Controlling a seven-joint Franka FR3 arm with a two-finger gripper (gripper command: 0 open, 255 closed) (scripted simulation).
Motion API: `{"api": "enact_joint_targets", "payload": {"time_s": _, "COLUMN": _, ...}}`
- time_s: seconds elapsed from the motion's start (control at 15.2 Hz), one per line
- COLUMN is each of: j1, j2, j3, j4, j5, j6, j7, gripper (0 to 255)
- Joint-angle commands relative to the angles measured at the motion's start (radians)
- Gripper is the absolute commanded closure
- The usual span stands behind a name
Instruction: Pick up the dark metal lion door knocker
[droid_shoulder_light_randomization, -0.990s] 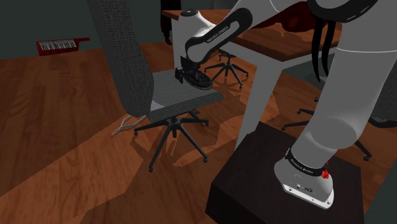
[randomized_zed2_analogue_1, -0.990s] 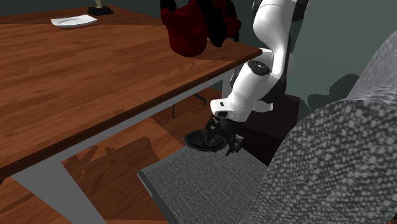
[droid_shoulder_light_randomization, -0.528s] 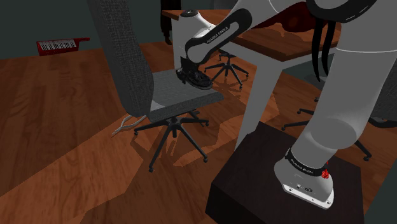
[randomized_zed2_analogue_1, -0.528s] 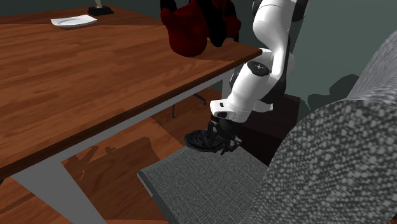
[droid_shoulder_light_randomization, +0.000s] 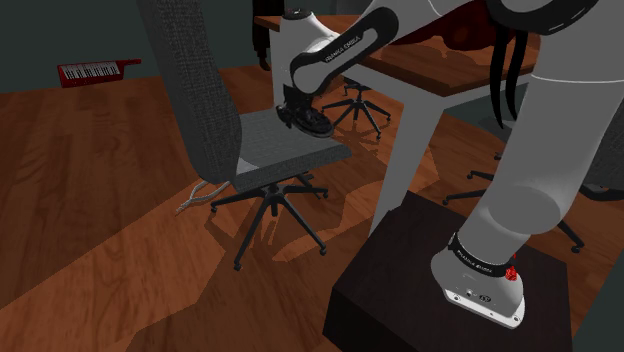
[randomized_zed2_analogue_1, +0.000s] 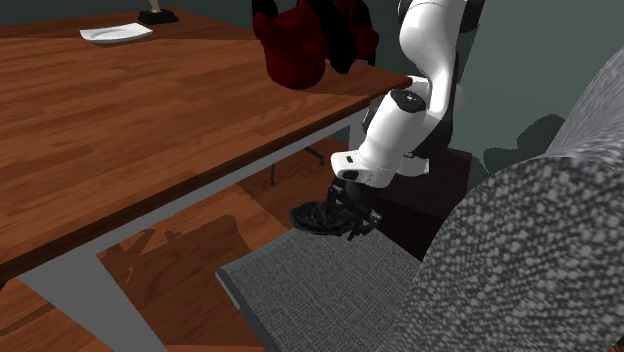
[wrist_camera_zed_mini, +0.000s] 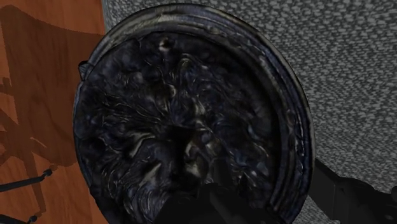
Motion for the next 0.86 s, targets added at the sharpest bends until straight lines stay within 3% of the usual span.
{"api": "enact_joint_targets", "payload": {"time_s": 0.0, "j1": -0.002, "j2": -0.015, "j3": 0.002, "j4": 0.01, "j5": 0.011, "j6": -0.023, "j7": -0.013, "gripper": 255}}
{"api": "enact_joint_targets", "payload": {"time_s": 0.79, "j1": -0.004, "j2": -0.072, "j3": 0.011, "j4": 0.076, "j5": 0.05, "j6": -0.14, "j7": -0.06, "gripper": 255}}
